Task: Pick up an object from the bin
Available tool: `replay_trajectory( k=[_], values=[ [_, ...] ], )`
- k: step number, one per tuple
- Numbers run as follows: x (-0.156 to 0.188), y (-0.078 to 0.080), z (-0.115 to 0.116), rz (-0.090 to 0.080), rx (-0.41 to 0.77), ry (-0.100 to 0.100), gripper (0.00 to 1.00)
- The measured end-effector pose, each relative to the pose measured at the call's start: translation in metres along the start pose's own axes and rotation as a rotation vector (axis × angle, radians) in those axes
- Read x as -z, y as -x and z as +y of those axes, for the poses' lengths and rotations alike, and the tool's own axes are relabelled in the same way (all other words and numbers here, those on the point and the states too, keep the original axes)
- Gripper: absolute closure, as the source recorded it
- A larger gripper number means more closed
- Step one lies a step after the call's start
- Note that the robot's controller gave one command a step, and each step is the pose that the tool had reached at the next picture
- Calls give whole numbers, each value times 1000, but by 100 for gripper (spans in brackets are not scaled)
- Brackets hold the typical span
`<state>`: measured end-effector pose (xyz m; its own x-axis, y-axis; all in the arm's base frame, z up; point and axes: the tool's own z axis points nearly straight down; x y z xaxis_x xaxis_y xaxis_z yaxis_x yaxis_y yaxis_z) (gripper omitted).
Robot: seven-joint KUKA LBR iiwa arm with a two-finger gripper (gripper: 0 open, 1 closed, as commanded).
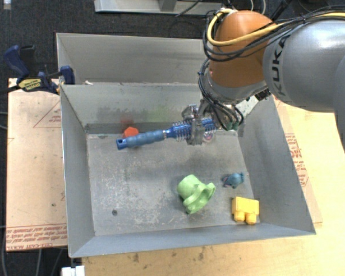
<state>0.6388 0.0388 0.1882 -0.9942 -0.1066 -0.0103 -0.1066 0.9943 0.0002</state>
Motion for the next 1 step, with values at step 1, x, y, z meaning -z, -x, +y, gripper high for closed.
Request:
replay_trajectory(
  k=[1],
  values=[
    [159,2,11,-1,-20,0,100]
  ],
)
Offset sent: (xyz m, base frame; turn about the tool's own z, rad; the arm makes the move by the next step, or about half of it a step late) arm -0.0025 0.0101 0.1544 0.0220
